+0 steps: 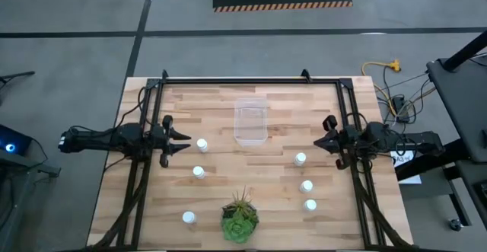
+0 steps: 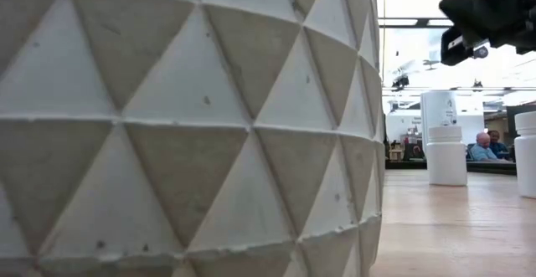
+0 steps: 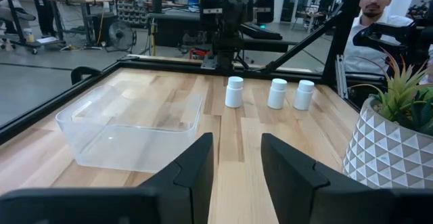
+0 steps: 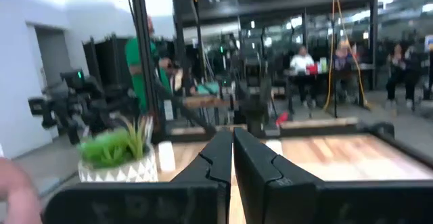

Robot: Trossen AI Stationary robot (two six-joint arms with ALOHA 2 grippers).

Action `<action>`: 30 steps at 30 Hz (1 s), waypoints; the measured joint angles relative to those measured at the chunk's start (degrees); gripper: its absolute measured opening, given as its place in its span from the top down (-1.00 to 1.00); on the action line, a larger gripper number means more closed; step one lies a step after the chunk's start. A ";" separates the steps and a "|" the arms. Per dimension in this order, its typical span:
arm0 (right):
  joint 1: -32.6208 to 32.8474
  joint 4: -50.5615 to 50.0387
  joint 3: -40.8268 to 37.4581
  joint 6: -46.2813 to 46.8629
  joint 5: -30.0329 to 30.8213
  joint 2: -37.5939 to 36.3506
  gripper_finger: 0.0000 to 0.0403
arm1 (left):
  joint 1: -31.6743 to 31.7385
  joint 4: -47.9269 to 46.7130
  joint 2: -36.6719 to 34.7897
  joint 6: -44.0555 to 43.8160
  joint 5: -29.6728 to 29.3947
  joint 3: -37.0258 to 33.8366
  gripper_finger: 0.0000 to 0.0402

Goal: Pick and place pill bottles into a basket
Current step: Put the white pill bottle into the transparent bin

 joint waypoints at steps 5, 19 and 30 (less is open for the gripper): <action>0.00 8.70 0.02 -2.12 -0.02 -0.01 0.96 | -0.02 0.02 0.00 0.00 0.02 0.01 0.47; -0.02 17.77 1.80 -4.24 -0.04 0.06 0.96 | -0.01 0.02 0.00 0.00 0.01 -0.01 0.47; -0.04 -6.99 19.47 -8.37 0.40 7.58 0.96 | -0.01 -0.01 0.00 0.00 0.01 -0.01 0.47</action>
